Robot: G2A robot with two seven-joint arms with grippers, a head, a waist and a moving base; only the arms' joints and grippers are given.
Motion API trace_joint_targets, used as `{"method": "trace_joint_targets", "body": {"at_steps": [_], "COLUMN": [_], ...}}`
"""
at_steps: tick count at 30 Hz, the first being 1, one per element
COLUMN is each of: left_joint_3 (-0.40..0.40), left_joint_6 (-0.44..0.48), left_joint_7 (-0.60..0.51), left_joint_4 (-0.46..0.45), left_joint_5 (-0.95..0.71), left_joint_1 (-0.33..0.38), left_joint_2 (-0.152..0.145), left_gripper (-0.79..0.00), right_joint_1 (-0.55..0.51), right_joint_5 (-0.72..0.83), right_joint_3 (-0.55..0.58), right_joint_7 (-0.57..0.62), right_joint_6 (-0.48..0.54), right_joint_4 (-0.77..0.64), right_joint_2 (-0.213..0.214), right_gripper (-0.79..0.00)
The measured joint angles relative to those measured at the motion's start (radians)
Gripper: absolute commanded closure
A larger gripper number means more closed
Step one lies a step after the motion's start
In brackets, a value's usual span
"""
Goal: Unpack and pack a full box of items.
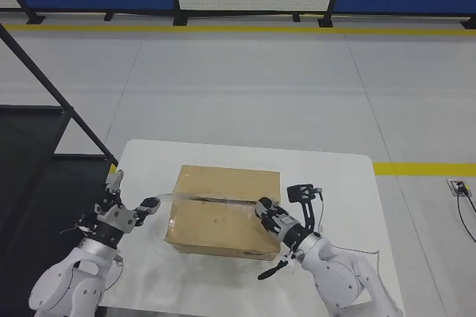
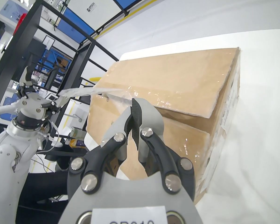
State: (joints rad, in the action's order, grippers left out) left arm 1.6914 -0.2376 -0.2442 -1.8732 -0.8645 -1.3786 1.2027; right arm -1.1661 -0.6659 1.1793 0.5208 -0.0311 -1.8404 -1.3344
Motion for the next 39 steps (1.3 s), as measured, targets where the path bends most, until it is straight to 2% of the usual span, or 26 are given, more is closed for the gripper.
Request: {"method": "trace_joint_targets", "body": {"at_steps": [6, 13, 17, 23, 27, 35, 39], "left_joint_3": [-0.016, -0.044, -0.01, 0.065, 0.074, 0.025, 0.012], "left_joint_6": [0.019, 0.144, 0.205, 0.289, 0.354, 0.565, 0.579], "left_joint_7": [0.052, -0.048, -0.063, -0.106, -0.131, -0.008, 0.04], "left_joint_4": [-0.003, 0.013, 0.044, 0.111, 0.116, 0.111, 0.108], "left_joint_5": [0.047, 0.283, 0.313, 0.402, 0.456, 0.603, 0.59], "left_joint_1": [0.029, 0.015, 0.008, -0.013, -0.035, -0.05, -0.055], "left_joint_2": [0.001, -0.009, -0.012, -0.023, -0.026, -0.015, -0.01], "left_gripper": [-0.785, -0.785, -0.785, -0.785, -0.785, -0.785, -0.785], "right_joint_1": [0.008, 0.01, 0.009, 0.003, 0.003, 0.037, 0.049], "right_joint_5": [0.037, 0.115, 0.157, 0.301, 0.377, 0.5, 0.491], "right_joint_3": [0.014, 0.035, 0.042, 0.072, 0.081, 0.052, 0.052], "right_joint_7": [0.065, 0.109, 0.117, 0.177, 0.161, 0.107, 0.112], "right_joint_6": [0.058, 0.118, 0.136, 0.21, 0.229, 0.207, 0.186], "right_joint_4": [-0.008, -0.02, -0.032, -0.061, -0.099, -0.174, -0.175], "right_joint_2": [0.006, 0.012, 0.014, 0.021, 0.022, 0.015, 0.015], "right_gripper": [0.0, 0.0, 0.0, 0.0, 0.0, 0.0, 0.0]}}
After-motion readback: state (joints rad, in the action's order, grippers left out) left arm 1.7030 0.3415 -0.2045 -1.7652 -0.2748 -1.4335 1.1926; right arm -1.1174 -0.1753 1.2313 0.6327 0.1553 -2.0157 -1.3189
